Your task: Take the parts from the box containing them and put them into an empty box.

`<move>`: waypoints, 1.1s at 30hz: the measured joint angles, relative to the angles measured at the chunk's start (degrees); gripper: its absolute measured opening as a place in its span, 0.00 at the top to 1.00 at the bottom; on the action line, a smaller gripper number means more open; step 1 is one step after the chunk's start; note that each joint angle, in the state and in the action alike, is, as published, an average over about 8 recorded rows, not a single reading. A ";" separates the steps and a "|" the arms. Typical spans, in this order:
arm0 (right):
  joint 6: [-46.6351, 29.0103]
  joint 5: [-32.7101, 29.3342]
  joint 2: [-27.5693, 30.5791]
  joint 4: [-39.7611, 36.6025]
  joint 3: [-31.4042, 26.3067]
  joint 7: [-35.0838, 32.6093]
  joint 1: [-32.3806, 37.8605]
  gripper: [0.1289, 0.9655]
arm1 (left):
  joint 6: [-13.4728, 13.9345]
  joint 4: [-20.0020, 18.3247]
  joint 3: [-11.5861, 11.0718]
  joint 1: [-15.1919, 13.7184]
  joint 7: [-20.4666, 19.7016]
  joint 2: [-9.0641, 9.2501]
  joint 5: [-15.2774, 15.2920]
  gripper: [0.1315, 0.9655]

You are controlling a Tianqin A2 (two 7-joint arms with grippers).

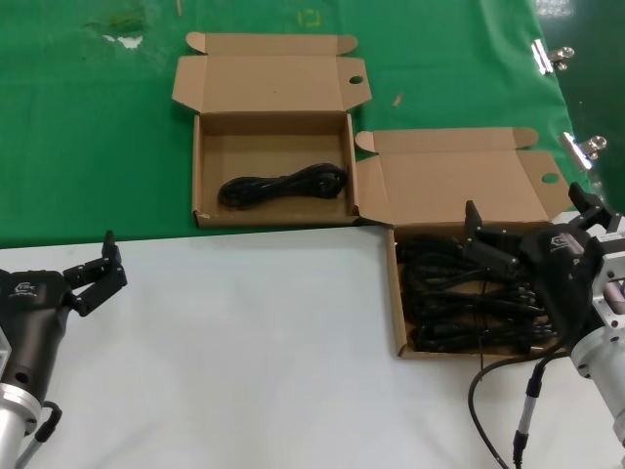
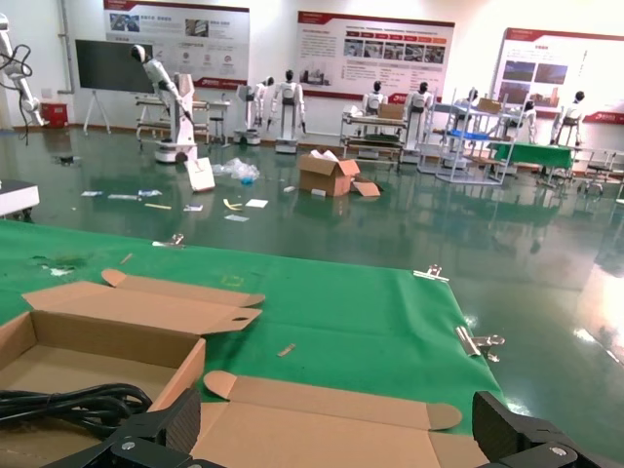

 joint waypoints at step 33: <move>0.00 0.00 0.00 0.00 0.00 0.00 0.00 0.00 | 0.00 0.00 0.00 0.00 0.00 0.00 0.00 0.00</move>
